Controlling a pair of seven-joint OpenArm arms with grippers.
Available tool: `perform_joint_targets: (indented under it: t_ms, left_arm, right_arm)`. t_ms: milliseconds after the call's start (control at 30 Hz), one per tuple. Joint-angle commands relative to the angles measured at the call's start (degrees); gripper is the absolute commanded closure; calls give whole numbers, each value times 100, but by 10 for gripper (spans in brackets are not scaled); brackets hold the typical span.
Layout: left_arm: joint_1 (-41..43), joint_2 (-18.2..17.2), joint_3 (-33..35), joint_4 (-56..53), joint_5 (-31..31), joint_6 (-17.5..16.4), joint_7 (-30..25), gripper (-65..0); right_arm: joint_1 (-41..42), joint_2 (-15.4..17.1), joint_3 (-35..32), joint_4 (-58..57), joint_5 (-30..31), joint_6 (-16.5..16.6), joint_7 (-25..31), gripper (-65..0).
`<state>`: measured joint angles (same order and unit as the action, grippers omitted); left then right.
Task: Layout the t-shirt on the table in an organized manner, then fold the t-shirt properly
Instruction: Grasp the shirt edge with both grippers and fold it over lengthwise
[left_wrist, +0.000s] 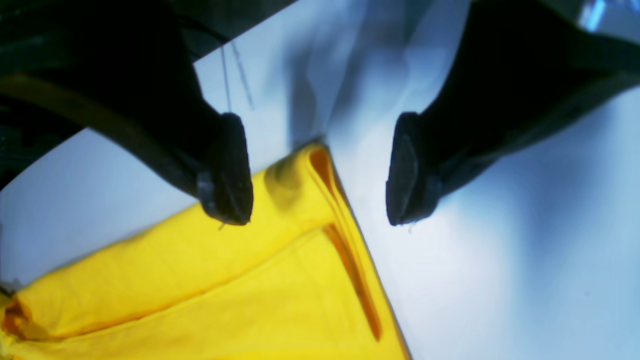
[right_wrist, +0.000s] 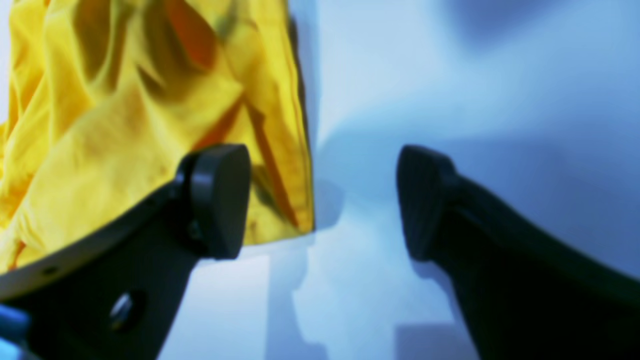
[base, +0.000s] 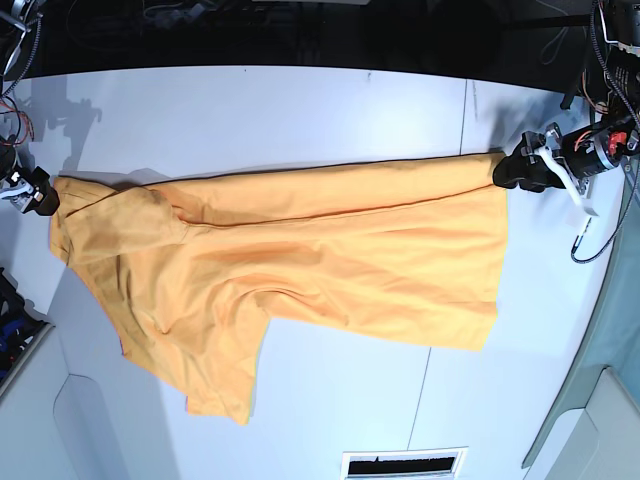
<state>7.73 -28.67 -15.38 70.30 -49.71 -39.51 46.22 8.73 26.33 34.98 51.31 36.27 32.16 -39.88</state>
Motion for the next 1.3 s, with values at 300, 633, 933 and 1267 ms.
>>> perform_joint_targets:
  t_ms: [300,633,933,1267]
  left_arm:
    - [-719,96,-44,-962,114,-49,-367,-452]
    - [-756,310,-33,-1021,-170,-49,35,-429]
    - [-754,332,-28,-909,-380,-49,946,0]
    - [-146,-203,-28,201,-984,-49,1497,0]
  right_arm:
    - [140,-387,-24,2,387,68,63,-446]
    - [369,-634,-24,22,361,105,20,-444]
    - [411,-605,-11,76,426,103,-444,0]
    - [-468,-280,55,1294,822,105,-1012,0]
